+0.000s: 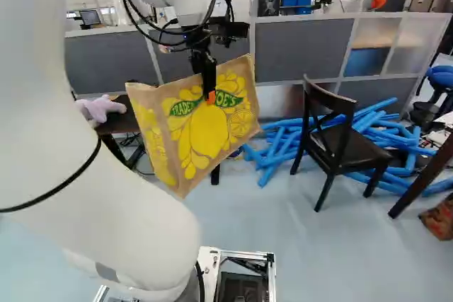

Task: Pick up the bag on the ground and place it on the table

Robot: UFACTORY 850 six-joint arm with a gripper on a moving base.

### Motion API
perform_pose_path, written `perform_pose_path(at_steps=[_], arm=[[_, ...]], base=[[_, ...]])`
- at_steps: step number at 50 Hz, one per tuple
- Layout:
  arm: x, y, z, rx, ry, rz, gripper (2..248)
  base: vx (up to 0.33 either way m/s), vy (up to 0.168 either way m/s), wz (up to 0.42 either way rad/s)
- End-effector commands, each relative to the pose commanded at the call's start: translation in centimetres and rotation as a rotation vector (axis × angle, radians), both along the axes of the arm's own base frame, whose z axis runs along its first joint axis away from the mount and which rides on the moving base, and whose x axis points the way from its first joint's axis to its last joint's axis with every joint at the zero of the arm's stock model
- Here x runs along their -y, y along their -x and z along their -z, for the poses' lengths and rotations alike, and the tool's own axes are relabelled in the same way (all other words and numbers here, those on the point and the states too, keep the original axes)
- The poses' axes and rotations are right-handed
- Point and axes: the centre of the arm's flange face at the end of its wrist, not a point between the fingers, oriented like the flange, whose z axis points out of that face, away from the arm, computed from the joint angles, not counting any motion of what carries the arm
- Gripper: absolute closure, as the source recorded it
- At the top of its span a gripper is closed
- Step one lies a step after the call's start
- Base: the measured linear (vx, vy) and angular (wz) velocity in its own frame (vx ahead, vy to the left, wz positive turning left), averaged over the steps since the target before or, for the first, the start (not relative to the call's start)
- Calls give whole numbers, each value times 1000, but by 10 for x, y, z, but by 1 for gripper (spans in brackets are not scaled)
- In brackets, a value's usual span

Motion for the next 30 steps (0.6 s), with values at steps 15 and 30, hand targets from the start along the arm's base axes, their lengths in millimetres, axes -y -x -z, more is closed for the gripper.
perform_pose_path(at_steps=[15,30], arm=[[0,0,0,0,0,0,228],[0,0,0,0,0,0,228]], base=[[35,50,225],[71,72,333]])
